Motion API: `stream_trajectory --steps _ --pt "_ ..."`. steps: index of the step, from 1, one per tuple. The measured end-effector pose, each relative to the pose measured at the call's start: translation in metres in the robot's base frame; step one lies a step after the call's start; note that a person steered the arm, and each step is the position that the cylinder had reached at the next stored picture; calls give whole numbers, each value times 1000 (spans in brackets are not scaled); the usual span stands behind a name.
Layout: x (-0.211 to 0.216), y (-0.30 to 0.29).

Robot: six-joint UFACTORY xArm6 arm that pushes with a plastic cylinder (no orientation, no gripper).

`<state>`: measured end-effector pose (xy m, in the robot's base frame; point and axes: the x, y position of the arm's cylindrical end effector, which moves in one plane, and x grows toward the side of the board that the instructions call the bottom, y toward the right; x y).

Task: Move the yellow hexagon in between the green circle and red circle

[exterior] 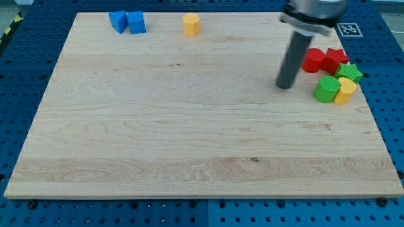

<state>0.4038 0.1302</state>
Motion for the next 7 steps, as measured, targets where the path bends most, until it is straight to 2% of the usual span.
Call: stream_trajectory --steps 1,3,4,5,6,7 --pt "-51 -25" --pt "-160 -17" --pt "-184 -80" --pt "-181 -147" --pt "-156 -166" --pt "-162 -178"
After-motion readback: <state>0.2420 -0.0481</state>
